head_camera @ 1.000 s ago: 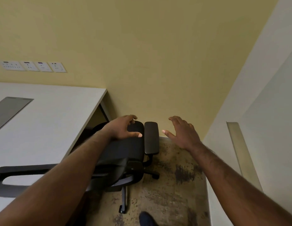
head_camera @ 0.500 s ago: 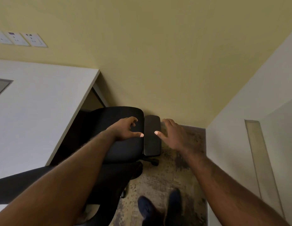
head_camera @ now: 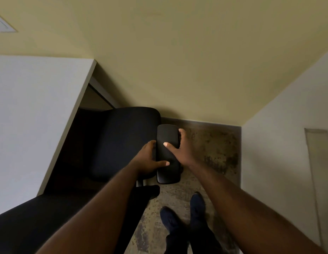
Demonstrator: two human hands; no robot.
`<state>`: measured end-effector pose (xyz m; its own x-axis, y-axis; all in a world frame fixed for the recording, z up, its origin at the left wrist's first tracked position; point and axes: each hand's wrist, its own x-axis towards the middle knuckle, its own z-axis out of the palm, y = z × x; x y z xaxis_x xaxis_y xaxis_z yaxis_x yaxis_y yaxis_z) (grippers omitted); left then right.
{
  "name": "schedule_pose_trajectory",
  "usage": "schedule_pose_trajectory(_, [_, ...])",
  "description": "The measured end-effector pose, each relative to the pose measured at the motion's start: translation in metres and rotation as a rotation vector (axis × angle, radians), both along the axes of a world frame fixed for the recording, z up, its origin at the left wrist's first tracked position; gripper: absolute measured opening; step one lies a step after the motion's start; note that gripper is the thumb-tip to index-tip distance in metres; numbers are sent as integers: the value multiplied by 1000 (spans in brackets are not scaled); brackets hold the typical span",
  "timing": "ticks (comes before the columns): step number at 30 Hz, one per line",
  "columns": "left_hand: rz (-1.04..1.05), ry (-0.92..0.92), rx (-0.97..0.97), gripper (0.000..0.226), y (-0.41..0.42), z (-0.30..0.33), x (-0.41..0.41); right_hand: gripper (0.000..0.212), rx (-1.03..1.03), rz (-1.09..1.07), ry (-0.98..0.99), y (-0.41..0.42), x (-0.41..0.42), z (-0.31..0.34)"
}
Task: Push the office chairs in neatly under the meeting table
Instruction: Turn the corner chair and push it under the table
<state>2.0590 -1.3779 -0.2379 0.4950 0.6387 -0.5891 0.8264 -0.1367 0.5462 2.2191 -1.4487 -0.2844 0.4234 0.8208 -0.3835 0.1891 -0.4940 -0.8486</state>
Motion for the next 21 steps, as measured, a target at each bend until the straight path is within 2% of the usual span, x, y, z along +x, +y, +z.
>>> schedule_pose_trajectory(5, [-44, -22, -81, 126, 0, -21, -3, 81, -73, -136, 297, 17, -4, -11])
schedule_pose_trajectory(9, [-50, -58, -152, 137, 5, -27, -7, 57, -50, -167, 446, 20, -6, -13])
schedule_pose_trajectory(15, [-35, -29, -242, 151, 1, -38, 0, 55, -73, -196, 490, 22, -7, -6])
schedule_pose_trajectory(18, [64, -92, -238, 147, -7, -41, 5, 54, -71, -227, 484, 23, -7, -7])
schedule_pose_trajectory(21, [128, -114, -266, 132, -10, -47, 5, 53, -77, -254, 498, 21, -9, -11])
